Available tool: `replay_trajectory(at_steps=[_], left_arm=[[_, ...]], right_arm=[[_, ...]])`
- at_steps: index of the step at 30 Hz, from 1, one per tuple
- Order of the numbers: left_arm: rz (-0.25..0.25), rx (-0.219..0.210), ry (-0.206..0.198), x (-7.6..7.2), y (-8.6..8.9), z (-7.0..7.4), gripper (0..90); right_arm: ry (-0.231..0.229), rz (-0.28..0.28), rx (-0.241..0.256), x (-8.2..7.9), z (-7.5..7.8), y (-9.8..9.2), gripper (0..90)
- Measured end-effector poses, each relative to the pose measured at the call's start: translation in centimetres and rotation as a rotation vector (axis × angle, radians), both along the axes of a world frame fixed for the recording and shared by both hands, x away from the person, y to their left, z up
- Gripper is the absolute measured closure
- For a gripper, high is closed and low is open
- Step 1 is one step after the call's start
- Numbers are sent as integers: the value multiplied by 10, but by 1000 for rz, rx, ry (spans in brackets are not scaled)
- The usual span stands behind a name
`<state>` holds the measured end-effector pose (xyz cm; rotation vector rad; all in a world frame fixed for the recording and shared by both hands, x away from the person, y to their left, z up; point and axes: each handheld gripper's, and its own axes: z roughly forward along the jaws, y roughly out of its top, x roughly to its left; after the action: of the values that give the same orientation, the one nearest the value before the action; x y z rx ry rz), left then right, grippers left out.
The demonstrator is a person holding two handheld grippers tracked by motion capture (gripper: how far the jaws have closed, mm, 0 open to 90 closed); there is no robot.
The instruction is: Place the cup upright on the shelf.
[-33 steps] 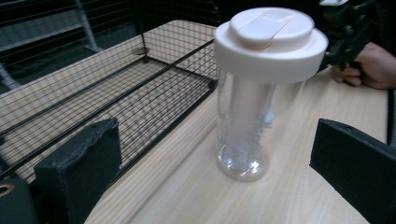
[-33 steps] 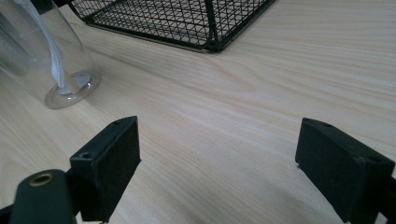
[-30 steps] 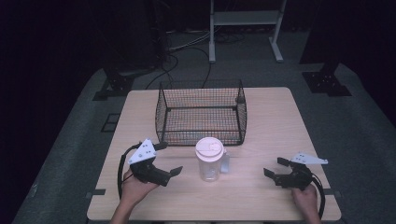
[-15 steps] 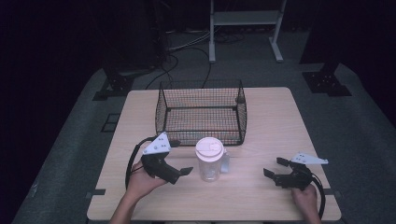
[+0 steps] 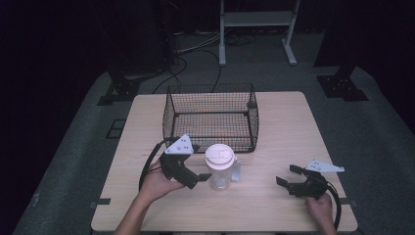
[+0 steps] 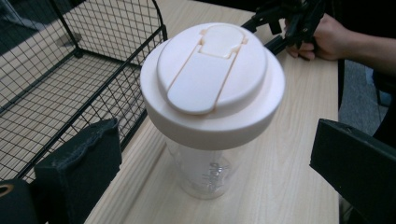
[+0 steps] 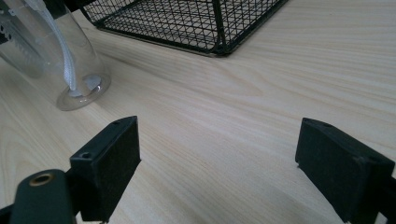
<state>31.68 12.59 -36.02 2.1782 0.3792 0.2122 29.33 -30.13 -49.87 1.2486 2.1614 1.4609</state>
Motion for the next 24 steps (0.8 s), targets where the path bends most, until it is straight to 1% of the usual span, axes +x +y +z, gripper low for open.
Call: replay_trajectory(at_steps=[1,7,9,10,12,13,15,17,19,21,22,24], left_arm=[[-5,10,12,4,-3,-1,11],[-24,33,38,11,-11,-4,11],[-25,39,35,11,-13,-4,11],[-33,47,42,13,-16,-5,11],[-36,51,42,14,-18,-5,11],[-44,57,52,16,-21,-6,11],[-43,61,57,17,-24,-7,7],[-48,78,58,18,-28,-8,0],[-55,83,63,20,-31,-8,0],[-60,91,72,21,-35,-10,0],[-62,109,73,23,-37,-11,0],[-62,106,76,23,-39,-11,0]], right_arm=[[0,1,-1,0,0,0,129],[4,3,0,1,0,0,129],[4,5,0,1,0,0,129],[4,5,-1,1,0,0,129],[4,5,0,1,0,0,129],[3,5,1,1,0,0,129],[3,5,1,1,0,0,129],[3,6,1,1,0,0,129],[2,5,0,1,0,0,129],[2,5,-1,1,0,0,129],[2,5,-2,1,0,0,129],[1,5,-2,1,0,0,129]])
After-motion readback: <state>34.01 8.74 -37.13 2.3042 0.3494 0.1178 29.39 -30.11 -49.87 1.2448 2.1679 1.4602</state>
